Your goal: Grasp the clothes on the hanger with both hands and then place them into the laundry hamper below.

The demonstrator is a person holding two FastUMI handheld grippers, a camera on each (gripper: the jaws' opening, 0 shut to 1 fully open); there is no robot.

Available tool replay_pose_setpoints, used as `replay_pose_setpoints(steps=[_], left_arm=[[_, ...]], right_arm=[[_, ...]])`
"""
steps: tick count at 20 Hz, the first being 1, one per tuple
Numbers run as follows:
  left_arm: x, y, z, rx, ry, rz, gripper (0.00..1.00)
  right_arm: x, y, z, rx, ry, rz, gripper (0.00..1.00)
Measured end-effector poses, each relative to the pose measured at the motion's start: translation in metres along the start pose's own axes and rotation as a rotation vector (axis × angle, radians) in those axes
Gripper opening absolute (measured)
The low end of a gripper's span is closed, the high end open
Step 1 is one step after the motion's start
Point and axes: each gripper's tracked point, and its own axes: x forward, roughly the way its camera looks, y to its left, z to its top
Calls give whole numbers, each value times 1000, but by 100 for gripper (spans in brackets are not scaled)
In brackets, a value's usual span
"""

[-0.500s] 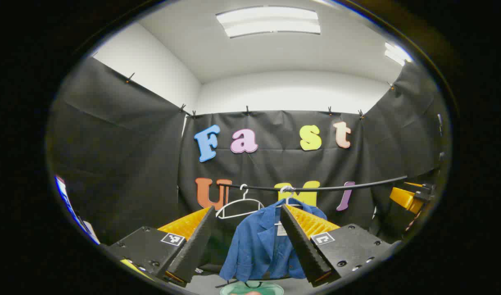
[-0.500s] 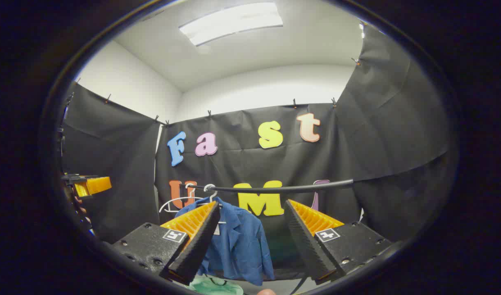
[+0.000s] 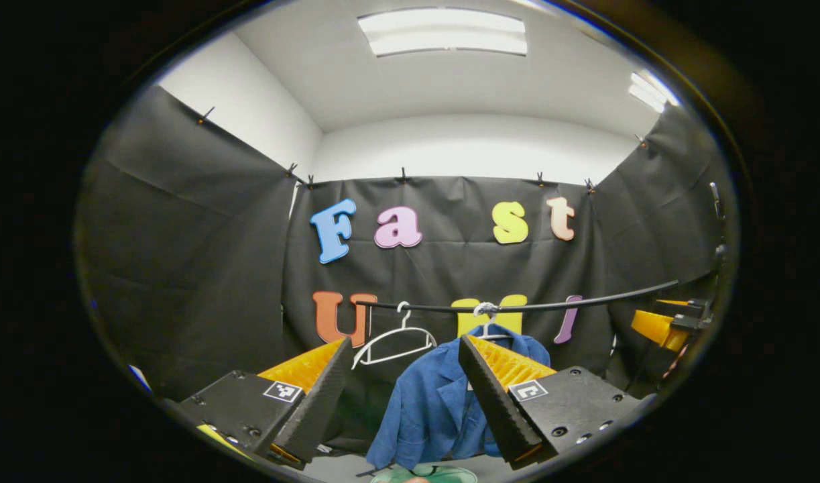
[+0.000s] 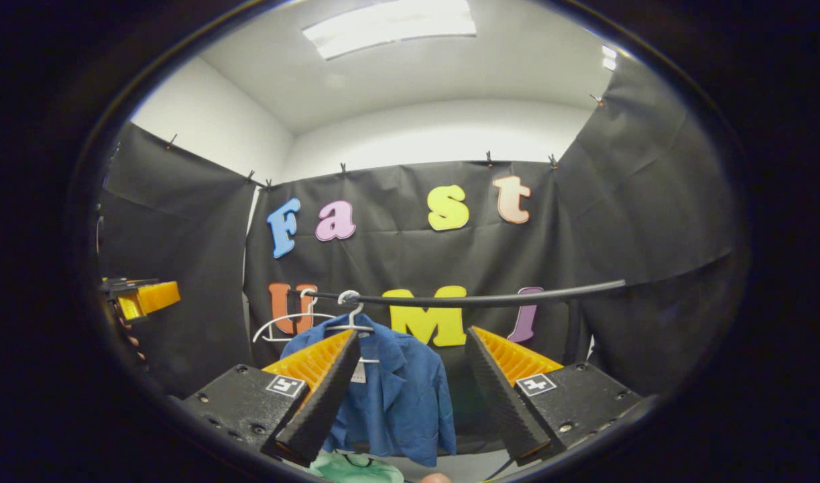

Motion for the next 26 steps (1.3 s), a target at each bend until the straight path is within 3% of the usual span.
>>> replay_pose_setpoints(steps=[8, 10, 16, 21, 25, 26], left_arm=[[14, 9, -24, -42, 35, -64, 92], [16, 7, -32, -45, 46, -79, 100], [31, -15, -70, -63, 114, -193, 100], [53, -47, -119, -82, 186, -247, 100], [85, -69, -170, -78, 253, -238, 96], [94, -74, -181, -79, 265, -226, 100]], right_arm=[[13, 33, -20, -17, 34, -49, 99], [17, 44, -33, -12, 60, -64, 99], [35, 68, -78, -8, 156, -114, 99], [68, 61, -122, 12, 228, -133, 99], [112, 47, -170, 26, 298, -119, 99], [125, 44, -183, 27, 315, -111, 99]])
